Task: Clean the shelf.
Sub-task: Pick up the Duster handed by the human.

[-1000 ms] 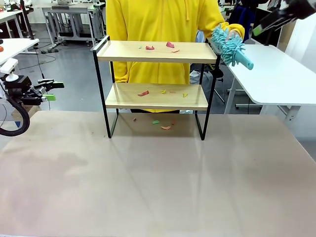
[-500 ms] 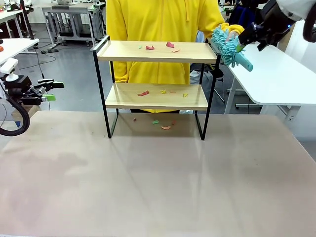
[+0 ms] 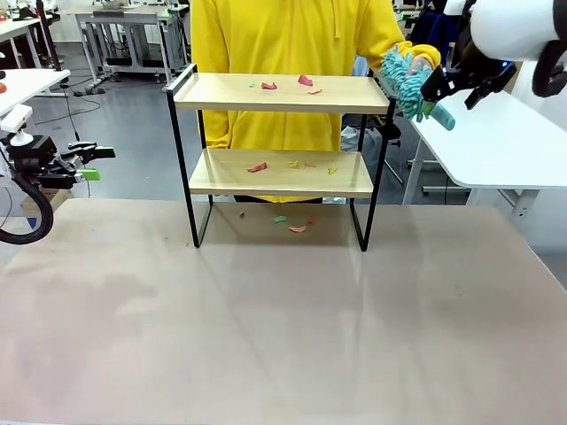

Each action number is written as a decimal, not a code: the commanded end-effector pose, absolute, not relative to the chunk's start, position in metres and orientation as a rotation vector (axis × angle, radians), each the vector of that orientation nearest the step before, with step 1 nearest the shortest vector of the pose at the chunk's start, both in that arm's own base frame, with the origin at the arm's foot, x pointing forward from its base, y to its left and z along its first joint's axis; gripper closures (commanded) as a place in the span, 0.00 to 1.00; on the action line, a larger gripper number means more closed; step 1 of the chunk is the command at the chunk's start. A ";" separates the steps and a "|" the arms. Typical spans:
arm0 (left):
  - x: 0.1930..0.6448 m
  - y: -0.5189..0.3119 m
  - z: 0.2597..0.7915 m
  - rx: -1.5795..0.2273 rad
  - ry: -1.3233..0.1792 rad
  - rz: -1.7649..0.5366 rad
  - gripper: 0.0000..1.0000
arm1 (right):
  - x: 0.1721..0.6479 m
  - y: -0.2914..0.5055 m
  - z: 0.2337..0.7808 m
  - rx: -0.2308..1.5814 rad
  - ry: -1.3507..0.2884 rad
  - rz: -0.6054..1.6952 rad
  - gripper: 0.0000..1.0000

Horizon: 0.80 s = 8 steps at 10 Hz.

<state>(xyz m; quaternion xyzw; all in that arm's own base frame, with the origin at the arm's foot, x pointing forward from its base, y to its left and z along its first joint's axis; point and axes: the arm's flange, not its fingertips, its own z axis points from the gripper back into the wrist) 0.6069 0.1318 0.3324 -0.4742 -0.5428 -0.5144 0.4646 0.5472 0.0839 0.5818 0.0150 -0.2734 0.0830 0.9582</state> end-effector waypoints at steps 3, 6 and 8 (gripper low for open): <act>0.605 0.131 0.335 -1.168 -1.348 -1.276 0.00 | 0.540 0.096 0.571 -0.024 -0.544 0.081 0.41; 0.605 0.131 0.335 -1.168 -1.348 -1.276 0.00 | 0.538 0.097 0.570 -0.012 -0.518 0.050 1.00; 0.605 0.131 0.335 -1.168 -1.348 -1.276 0.00 | 0.537 0.098 0.571 -0.023 -0.511 0.038 0.87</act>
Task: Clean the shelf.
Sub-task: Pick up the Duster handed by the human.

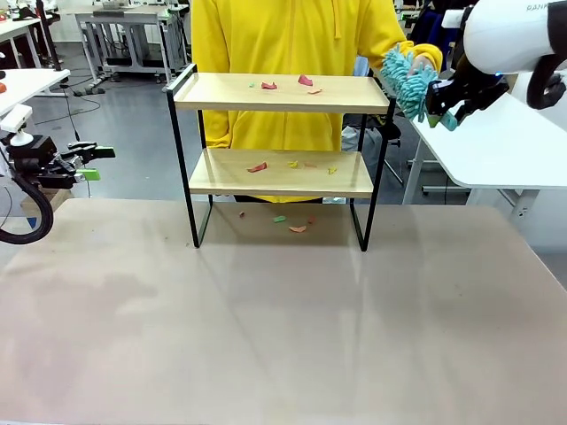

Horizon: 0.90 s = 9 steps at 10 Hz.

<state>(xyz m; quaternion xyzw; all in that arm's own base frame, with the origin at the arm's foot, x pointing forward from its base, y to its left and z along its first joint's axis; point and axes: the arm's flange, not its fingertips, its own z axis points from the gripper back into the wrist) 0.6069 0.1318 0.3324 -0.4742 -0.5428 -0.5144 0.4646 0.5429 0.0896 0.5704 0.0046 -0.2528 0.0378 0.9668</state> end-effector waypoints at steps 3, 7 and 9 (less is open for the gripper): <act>0.605 0.131 0.335 -1.168 -1.348 -1.276 0.00 | 0.534 0.099 0.573 -0.069 -0.516 0.010 1.00; 0.605 0.131 0.335 -1.168 -1.348 -1.276 0.00 | 0.532 0.096 0.573 -0.060 -0.535 -0.022 1.00; 0.605 0.131 0.335 -1.168 -1.348 -1.276 0.00 | 0.537 0.093 0.573 -0.060 -0.507 0.033 1.00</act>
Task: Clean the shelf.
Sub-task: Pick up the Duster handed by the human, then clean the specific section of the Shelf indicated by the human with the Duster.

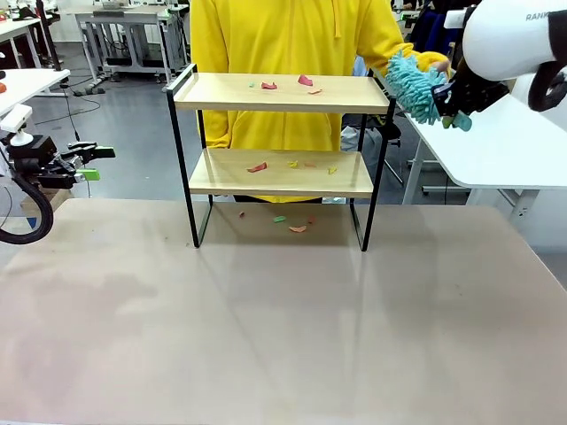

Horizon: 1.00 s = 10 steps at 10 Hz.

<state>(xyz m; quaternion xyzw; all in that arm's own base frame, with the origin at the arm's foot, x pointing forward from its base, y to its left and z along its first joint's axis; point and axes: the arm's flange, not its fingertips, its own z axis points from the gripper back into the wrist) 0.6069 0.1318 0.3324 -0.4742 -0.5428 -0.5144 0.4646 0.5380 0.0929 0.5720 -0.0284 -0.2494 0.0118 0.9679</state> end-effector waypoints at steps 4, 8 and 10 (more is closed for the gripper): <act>0.605 0.131 0.335 -1.168 -1.348 -1.276 0.00 | 0.537 0.093 0.573 -0.060 -0.507 0.033 1.00; 0.605 0.131 0.335 -1.168 -1.348 -1.276 0.00 | 0.537 0.093 0.573 -0.060 -0.507 0.033 1.00; 0.605 0.131 0.335 -1.168 -1.348 -1.276 0.00 | 0.537 0.093 0.573 -0.060 -0.507 0.033 1.00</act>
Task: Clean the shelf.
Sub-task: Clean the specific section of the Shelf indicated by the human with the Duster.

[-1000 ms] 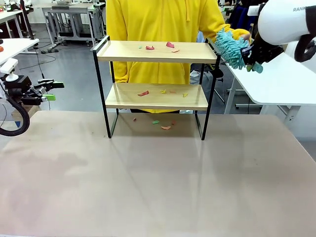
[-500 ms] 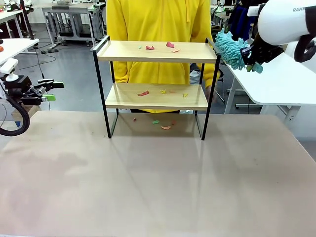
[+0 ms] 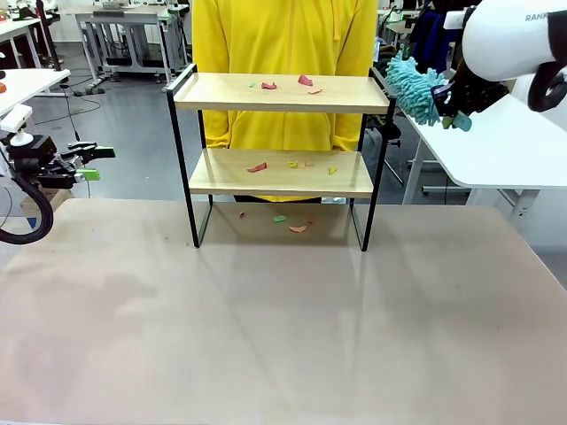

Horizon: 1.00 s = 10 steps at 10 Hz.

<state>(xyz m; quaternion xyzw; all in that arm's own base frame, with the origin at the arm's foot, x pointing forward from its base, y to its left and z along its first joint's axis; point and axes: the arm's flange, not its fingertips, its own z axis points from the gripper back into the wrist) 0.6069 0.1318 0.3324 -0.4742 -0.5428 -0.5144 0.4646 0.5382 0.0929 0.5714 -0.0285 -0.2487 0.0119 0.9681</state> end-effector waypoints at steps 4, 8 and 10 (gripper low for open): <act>0.605 0.131 0.335 -1.168 -1.348 -1.276 0.00 | 0.502 0.031 0.578 -0.120 -0.420 0.150 0.87; 0.605 0.131 0.335 -1.168 -1.348 -1.276 0.00 | 0.439 -0.023 0.587 -0.178 -0.232 0.422 0.87; 0.605 0.131 0.335 -1.168 -1.348 -1.276 0.00 | 0.418 -0.023 0.591 -0.216 -0.078 0.605 0.87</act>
